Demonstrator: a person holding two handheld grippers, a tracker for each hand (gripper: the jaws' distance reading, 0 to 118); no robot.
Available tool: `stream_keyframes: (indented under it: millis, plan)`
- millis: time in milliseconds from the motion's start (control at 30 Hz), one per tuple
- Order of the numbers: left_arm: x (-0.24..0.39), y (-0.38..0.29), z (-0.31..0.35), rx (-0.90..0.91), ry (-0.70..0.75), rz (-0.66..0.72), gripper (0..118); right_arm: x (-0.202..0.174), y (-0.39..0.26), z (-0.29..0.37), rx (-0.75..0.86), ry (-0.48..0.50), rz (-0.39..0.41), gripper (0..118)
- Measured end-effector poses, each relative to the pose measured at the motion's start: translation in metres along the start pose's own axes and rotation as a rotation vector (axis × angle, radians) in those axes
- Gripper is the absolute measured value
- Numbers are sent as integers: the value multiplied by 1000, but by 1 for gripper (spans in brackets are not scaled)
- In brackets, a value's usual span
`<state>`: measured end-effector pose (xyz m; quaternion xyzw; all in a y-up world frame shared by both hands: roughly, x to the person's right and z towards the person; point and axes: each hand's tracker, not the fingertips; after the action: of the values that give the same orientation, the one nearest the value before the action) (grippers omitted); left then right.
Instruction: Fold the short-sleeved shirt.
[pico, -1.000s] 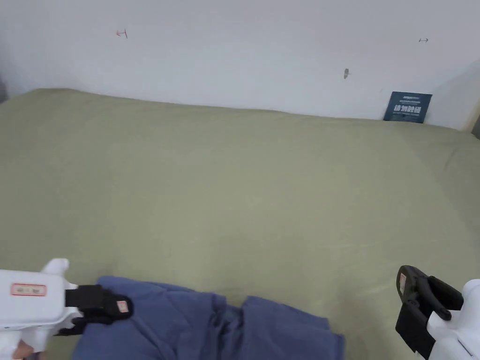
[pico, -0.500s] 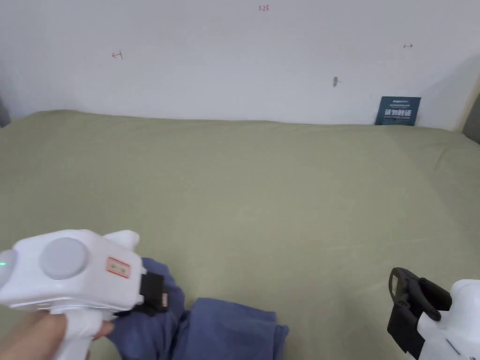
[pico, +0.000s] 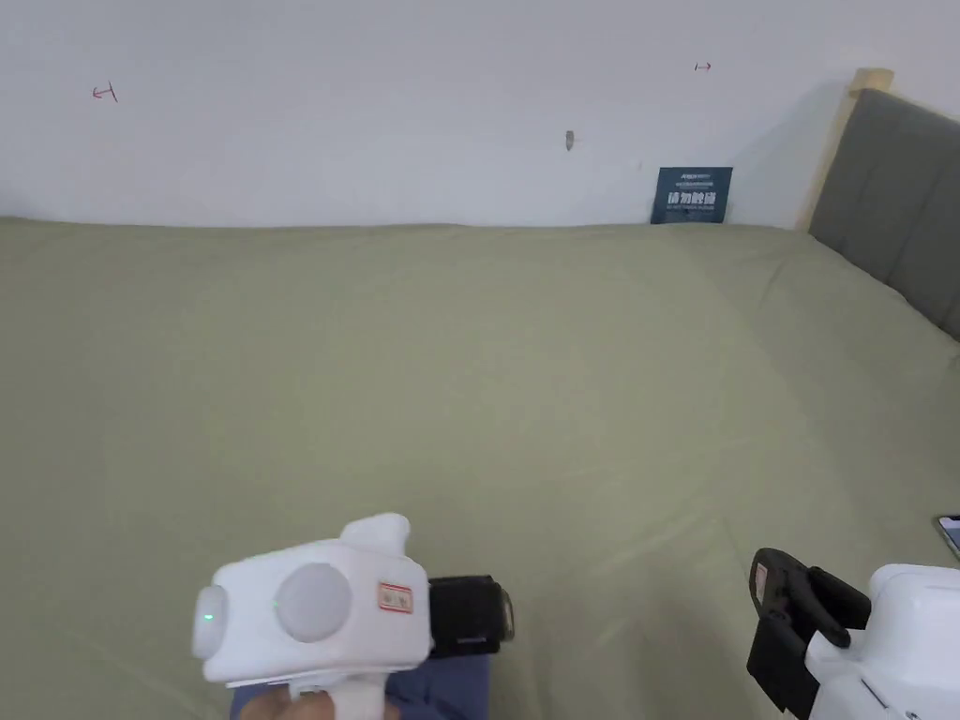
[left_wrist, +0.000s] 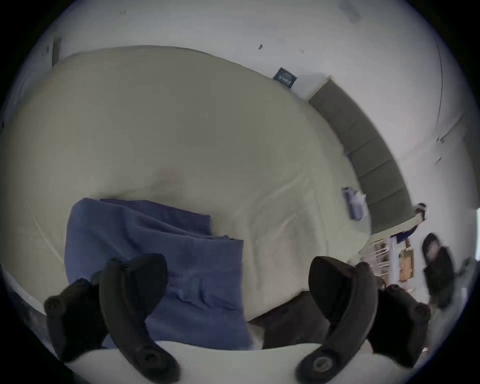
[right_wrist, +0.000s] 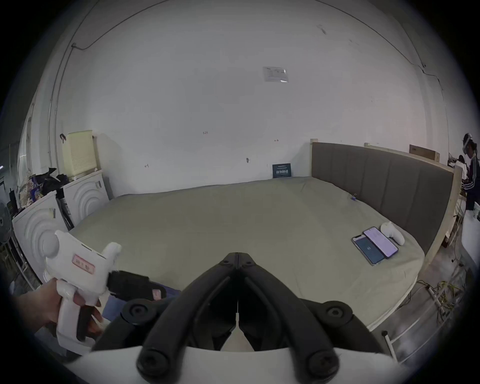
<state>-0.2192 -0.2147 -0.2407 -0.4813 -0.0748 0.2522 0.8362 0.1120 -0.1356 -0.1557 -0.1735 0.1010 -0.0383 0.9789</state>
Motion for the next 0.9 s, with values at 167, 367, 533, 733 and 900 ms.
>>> stream_keyframes:
  millis: [167,367,533,733,900]
  plan:
    - [-28,-8,36,-15,-181,-6,16,-3,-5,-10,-21,14,-26,2]
    - [-54,-48,-27,-180,-265,41,1,-21,-18,-18,-81,75,-30,2]
    - [-78,-68,-74,-195,-372,128,0,-26,-33,-30,-213,201,-68,2]
    - [-80,-35,-7,-145,-291,38,0,-39,-54,-84,-446,457,-259,2]
    - [-129,-11,58,-27,-231,69,0,-58,-98,-166,-678,829,-502,2]
